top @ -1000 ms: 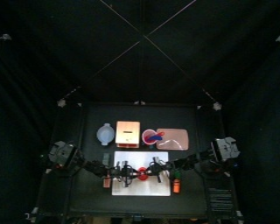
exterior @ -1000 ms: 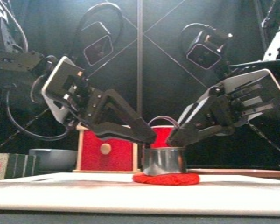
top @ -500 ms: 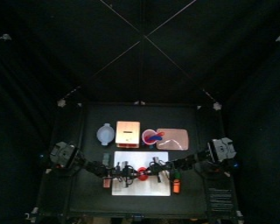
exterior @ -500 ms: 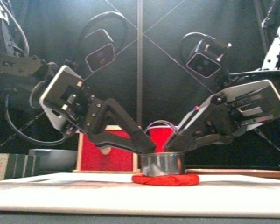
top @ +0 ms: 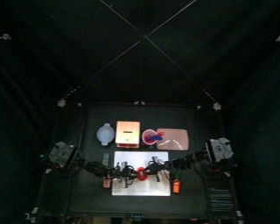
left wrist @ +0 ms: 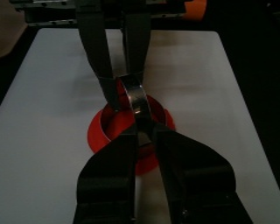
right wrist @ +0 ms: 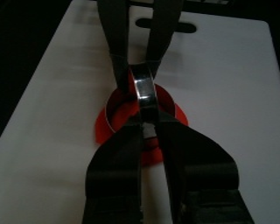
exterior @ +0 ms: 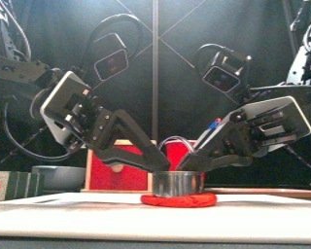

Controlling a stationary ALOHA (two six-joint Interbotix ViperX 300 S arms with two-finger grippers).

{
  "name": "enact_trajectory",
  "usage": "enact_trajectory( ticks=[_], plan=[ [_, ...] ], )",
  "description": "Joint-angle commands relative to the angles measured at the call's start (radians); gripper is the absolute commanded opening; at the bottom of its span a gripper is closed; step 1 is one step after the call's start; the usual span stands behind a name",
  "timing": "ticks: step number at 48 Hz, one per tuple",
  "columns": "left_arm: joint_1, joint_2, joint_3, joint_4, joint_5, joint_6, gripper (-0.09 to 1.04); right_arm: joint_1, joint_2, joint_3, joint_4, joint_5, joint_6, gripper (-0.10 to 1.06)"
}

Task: Get the cutter from the drawer then cut the dough then place the extra dough in the bowl
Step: Cut the dough

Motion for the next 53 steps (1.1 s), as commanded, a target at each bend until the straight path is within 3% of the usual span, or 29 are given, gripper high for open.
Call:
enact_trajectory(
  ticks=[1, 12, 18, 28, 39, 53],
  plan=[
    [0.003, -0.037, -0.008, -0.003, 0.026, 0.005, 0.58, 0.020, -0.048, 0.015, 0.000, 0.054, -0.003, 0.44],
    [0.052, -0.106, -0.028, 0.011, 0.026, 0.075, 0.64, 0.055, -0.184, -0.032, 0.011, 0.213, -0.003, 0.48],
    [0.061, -0.112, -0.044, 0.011, 0.026, 0.117, 0.73, 0.055, -0.196, -0.058, 0.017, 0.290, 0.002, 0.58],
    [0.061, -0.120, -0.055, 0.008, 0.026, 0.143, 0.85, 0.054, -0.186, -0.078, 0.023, 0.299, 0.008, 0.75],
    [0.037, -0.166, -0.008, 0.028, -0.012, 0.172, 0.80, 0.052, -0.202, -0.104, 0.029, 0.347, 0.008, 0.77],
    [0.037, -0.089, 0.000, -0.006, -0.018, 0.173, 0.63, 0.049, -0.225, -0.186, 0.029, 0.561, 0.009, 0.77]
  ],
)
